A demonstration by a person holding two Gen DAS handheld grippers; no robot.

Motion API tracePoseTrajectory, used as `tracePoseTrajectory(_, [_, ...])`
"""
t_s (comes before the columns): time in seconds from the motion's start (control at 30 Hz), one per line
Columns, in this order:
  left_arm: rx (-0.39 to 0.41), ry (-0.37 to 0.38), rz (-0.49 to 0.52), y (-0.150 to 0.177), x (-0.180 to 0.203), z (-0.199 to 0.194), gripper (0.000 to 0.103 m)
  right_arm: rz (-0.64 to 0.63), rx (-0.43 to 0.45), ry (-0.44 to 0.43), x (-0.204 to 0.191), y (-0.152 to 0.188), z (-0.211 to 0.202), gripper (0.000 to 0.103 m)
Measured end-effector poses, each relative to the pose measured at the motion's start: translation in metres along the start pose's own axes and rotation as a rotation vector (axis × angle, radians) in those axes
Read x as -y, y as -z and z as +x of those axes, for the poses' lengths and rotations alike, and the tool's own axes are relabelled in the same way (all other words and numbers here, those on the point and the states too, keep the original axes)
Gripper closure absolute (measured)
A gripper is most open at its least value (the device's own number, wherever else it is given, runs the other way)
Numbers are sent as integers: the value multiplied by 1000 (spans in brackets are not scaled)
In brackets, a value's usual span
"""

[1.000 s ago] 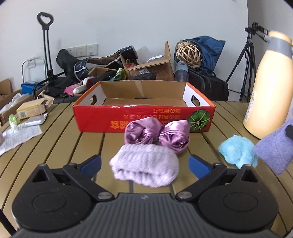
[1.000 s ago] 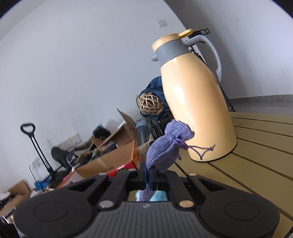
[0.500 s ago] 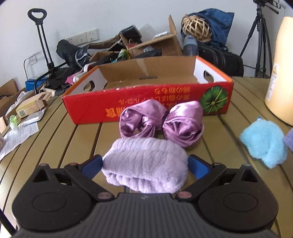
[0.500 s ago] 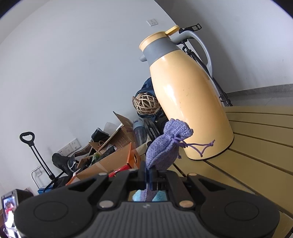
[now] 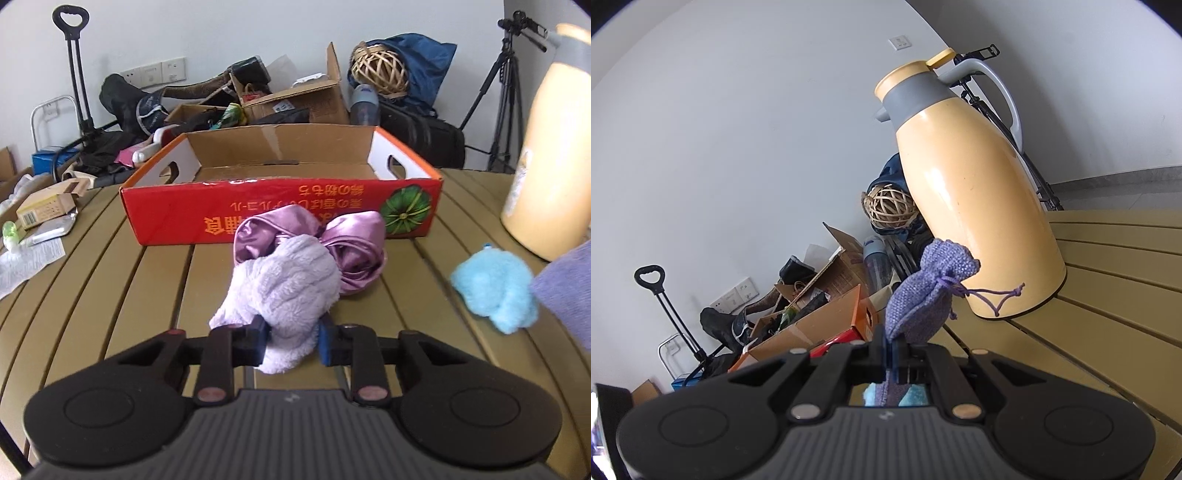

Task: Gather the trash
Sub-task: 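Grasp the lavender fuzzy towel with the left tool and lift it, then carry the lavender towel and purple bag with both tools down toward the bin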

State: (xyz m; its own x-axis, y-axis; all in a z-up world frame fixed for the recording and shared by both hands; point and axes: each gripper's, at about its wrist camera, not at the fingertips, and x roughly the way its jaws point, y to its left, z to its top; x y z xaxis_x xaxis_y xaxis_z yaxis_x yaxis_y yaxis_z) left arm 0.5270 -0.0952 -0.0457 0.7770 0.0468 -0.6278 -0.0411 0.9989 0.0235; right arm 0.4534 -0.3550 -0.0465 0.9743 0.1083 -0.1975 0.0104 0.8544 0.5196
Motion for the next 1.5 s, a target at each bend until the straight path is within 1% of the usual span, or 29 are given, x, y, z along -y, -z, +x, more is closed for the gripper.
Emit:
tracePoseTrajectory(0.13, [21,3,22,1,0,-14,79,2,-5,-10,1,-1,0,101])
tracePoseTrajectory(0.27, [54,-11,36,2,-3,-30,79,-8,-13,-27,-1,-1,-1,101])
tracePoseTrajectory(0.4, [74,-6,42,3,-7,-48,79,-5,-21,-59,-4,0,-5,101])
tracePoseTrajectory(0.77, [134,28,43,26,-22,-113,78,-56,-26,-132,-9,-1,-36,101])
tracePoseTrajectory(0.9, [153,32,44,36,-28,-140,78,-82,-35,-166,-13,-1,-53,101])
tracePoseTrajectory(1.0, [169,24,46,44,-34,-160,78,-128,-39,-183,-20,1,-67,101])
tracePoseTrajectory(1.2, [181,41,20,66,-50,-196,78,-198,-32,-221,-31,8,-103,101])
tracePoseTrajectory(1.33, [189,50,20,86,-56,-219,78,-227,-40,-257,-40,19,-132,101])
tracePoseTrajectory(1.5, [189,68,20,112,-64,-243,78,-297,-60,-301,-54,38,-166,101])
